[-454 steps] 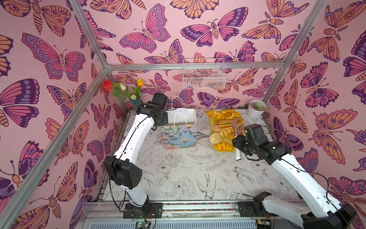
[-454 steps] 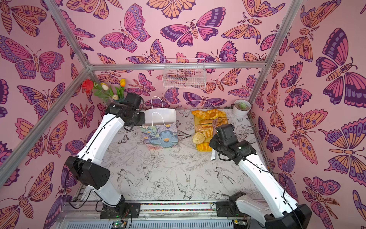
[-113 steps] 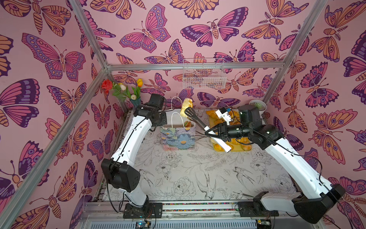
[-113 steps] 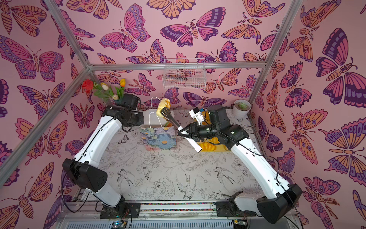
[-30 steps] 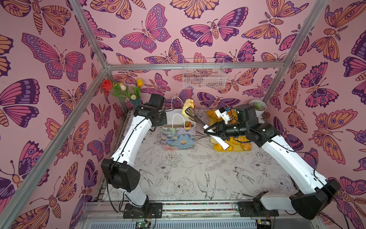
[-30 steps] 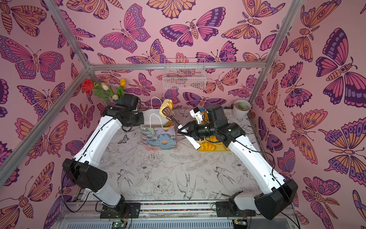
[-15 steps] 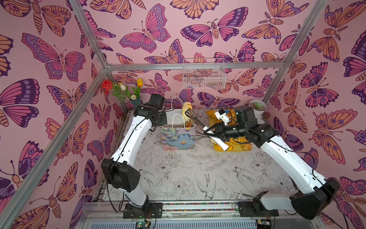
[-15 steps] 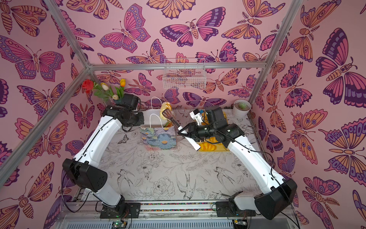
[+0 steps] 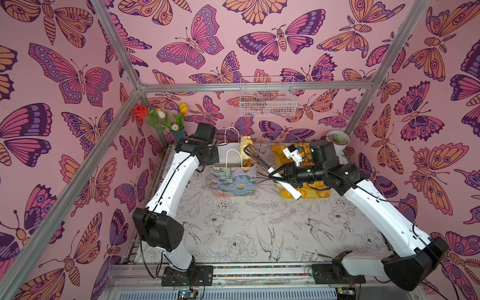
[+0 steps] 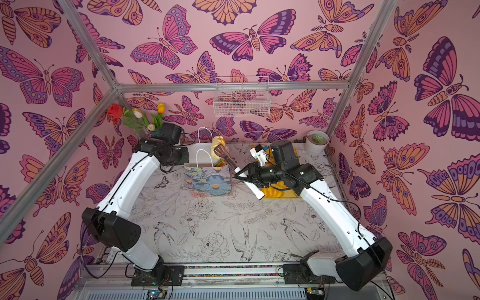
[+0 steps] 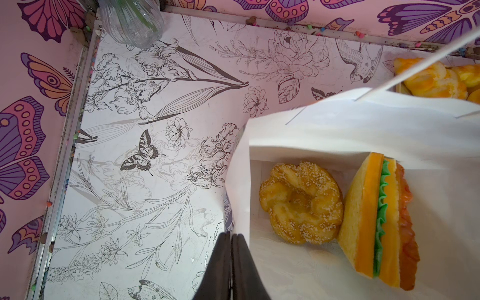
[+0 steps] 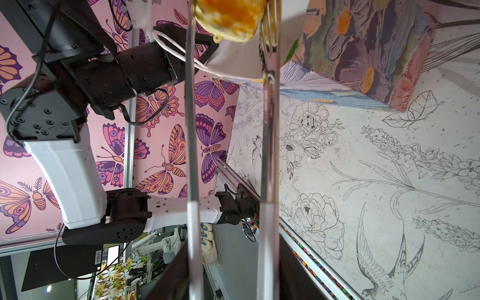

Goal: Pack bread into a paper bag
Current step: Place the fake bread in the paper bag.

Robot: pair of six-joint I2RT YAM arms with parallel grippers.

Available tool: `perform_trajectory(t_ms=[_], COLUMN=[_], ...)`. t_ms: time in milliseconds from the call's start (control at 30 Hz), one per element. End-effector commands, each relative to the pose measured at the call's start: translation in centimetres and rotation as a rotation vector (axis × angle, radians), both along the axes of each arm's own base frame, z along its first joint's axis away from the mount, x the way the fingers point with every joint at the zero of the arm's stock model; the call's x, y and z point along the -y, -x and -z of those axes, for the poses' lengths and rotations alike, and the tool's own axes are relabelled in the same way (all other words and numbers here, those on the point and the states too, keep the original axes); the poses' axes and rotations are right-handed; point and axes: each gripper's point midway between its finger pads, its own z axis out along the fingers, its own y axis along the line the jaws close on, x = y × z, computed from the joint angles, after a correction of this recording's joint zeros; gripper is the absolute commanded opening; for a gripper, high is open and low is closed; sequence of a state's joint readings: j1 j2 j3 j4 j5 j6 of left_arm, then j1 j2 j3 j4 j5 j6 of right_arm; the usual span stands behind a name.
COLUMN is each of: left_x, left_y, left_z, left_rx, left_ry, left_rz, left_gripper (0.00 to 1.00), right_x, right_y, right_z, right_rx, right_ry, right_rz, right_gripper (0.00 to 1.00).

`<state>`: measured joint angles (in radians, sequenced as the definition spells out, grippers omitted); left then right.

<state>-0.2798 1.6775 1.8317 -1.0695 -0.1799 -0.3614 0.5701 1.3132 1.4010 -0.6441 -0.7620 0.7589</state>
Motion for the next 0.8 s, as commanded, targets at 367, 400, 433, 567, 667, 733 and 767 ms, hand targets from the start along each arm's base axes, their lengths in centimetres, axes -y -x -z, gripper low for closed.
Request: perform_trajectory(t_ms=[367,400,433,567,667,733,767], left_x=[-0.5,-0.5,-0.5,-0.4,-0.4,-0.5,-0.5], left_y=[0.5,0.4,0.4,0.4,0.3,0.3,0.3], left_z=[-0.7,-0.7,-0.7,-0.6,-0.7,-0.7,-0.7], left_rx=[0.013,0.014,0.014,0.010,0.013,0.013,0.014], left_ry=[0.005,0.005,0.005,0.008,0.005,0.003,0.003], left_rz=[-0.015,-0.015,-0.015,-0.012,-0.010,-0.010,-0.010], left_gripper=[0.10,0.10,0.10,0.10,0.10,0.10,0.10], right_x=[0.9,0.8,0.9,1.8,3.1,4.3,4.8], right_y=[0.6,0.6,0.6,0.0,-0.9,-1.4,-1.5], right_z=[-1.1,-1.2,-1.2,-1.5,-2.2,-2.9,-3.1], right_rx=[0.088,0.091,0.093,0.146,0.203,0.237,0.244], right_ry=[0.078,0.076,0.074,0.108,0.138,0.153,0.157], right_rz=[-0.038,-0.039,-0.037,0.020,0.097,0.148,0.160], right_gripper=[0.46,0.46,0.46,0.45,0.45,0.45,0.45])
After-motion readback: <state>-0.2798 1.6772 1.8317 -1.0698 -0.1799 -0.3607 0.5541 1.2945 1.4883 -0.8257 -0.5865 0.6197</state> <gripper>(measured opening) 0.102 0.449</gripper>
